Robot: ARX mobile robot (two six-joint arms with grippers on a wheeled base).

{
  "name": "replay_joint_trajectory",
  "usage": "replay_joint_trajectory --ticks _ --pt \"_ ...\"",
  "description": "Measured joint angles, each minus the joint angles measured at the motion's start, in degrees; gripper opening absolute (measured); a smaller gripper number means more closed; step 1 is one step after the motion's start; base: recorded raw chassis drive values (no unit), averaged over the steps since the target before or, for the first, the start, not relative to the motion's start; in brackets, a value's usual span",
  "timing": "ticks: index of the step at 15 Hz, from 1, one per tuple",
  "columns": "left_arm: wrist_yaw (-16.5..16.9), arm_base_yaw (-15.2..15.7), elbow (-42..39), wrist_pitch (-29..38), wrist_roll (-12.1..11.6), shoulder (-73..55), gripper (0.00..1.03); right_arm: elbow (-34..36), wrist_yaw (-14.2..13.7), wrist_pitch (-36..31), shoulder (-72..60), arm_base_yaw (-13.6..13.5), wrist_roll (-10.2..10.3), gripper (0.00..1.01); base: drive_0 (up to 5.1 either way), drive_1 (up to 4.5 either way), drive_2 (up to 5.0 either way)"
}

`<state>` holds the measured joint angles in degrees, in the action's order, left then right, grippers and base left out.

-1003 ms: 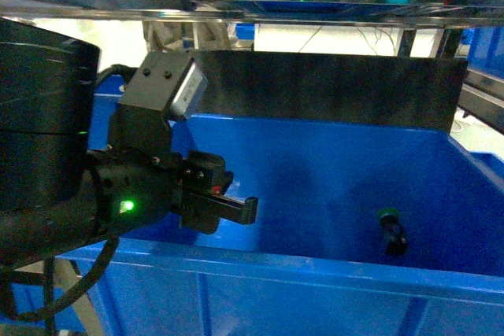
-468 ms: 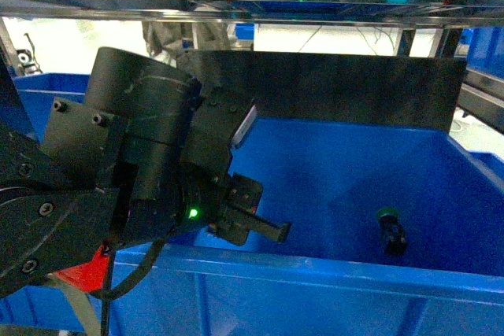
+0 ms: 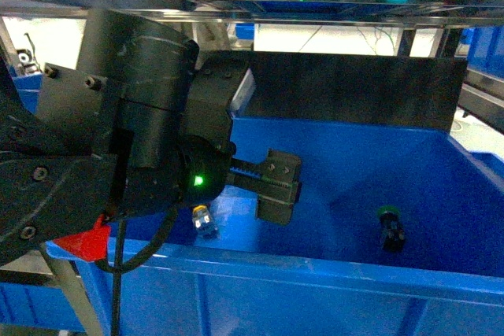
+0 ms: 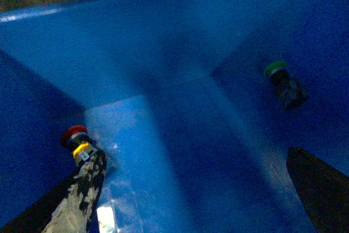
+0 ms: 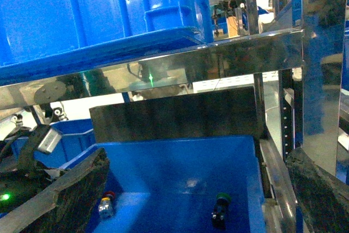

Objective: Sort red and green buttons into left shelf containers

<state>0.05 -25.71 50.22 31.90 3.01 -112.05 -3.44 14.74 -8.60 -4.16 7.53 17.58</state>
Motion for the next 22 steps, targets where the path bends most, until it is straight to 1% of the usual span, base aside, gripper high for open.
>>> replay_joint_trajectory --ticks 1,2,3,5,6,8,9,10,11,12,13,14,15,16,17,18,19,20,21,22 --pt "0.02 -0.31 -0.96 0.96 0.28 2.14 0.98 0.00 0.00 -0.02 0.02 0.00 0.00 0.98 0.0 0.00 0.0" --pt "0.76 -0.57 -1.60 1.92 0.68 3.76 0.98 0.00 0.00 0.00 0.00 0.00 0.00 0.98 0.0 0.00 0.0" --pt "0.26 -0.74 -2.89 2.21 0.87 5.75 0.98 0.00 0.00 0.00 0.02 0.00 0.00 0.98 0.0 0.00 0.0" --pt "0.87 -1.07 -7.54 3.82 1.16 10.16 0.98 0.00 0.02 0.00 0.00 0.00 0.00 0.98 0.0 0.00 0.0" --pt "2.08 -0.17 -10.78 4.83 1.77 13.64 0.98 0.00 0.00 0.00 0.00 0.00 0.00 0.98 0.0 0.00 0.0" --pt "3.48 3.02 -16.39 7.58 4.15 20.94 0.98 0.00 0.00 0.00 0.00 0.00 0.00 0.98 0.0 0.00 0.0" --pt "4.00 4.57 -18.75 7.58 5.01 25.22 0.98 0.00 0.00 0.00 0.00 0.00 0.00 0.98 0.0 0.00 0.0" --pt "3.56 5.42 -21.05 8.00 5.62 29.75 0.98 0.00 0.00 0.00 0.00 0.00 0.00 0.98 0.0 0.00 0.0" --pt "3.15 6.40 -23.23 8.66 5.68 34.91 0.98 0.00 0.00 0.00 0.00 0.00 0.00 0.98 0.0 0.00 0.0" --pt "3.52 7.78 -24.83 7.56 6.01 40.13 0.98 0.00 0.00 0.00 0.00 0.00 0.00 0.98 0.0 0.00 0.0" --pt "1.11 10.23 -26.51 8.17 6.03 45.92 0.98 0.00 0.00 0.00 0.00 0.00 0.00 0.98 0.0 0.00 0.0" --pt "-0.39 12.90 -26.58 5.49 7.45 51.76 0.98 0.00 0.00 0.00 0.00 0.00 0.00 0.98 0.0 0.00 0.0" --pt "-2.93 14.25 -27.02 4.83 8.28 56.37 0.98 0.00 0.00 0.00 0.00 0.00 0.00 0.98 0.0 0.00 0.0" --pt "-3.87 14.99 -27.43 1.81 9.68 61.66 0.98 0.00 0.00 -0.02 0.00 0.00 0.00 0.98 0.0 0.00 0.0" --pt "-3.89 15.17 -28.11 0.44 12.02 65.72 0.98 0.00 0.00 -0.02 0.00 0.00 0.00 0.98 0.0 0.00 0.0" --pt "-3.89 15.15 -28.15 0.81 13.16 66.66 0.98 0.00 0.00 0.00 0.00 0.00 0.00 0.98 0.0 0.00 0.0" --pt "-8.33 14.97 -27.41 -8.17 9.46 67.89 0.87 -1.55 -7.08 6.73 -0.35 -3.85 -3.10 0.89 0.0 0.00 0.0" --pt "-9.25 15.96 -29.46 -10.54 5.29 69.57 0.76 -1.57 -11.80 9.70 -0.57 -7.37 -7.96 0.78 0.0 0.00 0.0" --pt "-8.83 16.98 -32.09 -10.29 1.84 71.47 0.65 -1.22 -13.53 9.77 -0.50 -7.78 -12.33 0.67 0.0 0.00 0.0" --pt "-8.35 17.79 -33.73 -9.64 0.33 73.05 0.56 -1.05 -14.73 9.44 0.04 -7.63 -13.97 0.58 0.0 0.00 0.0"
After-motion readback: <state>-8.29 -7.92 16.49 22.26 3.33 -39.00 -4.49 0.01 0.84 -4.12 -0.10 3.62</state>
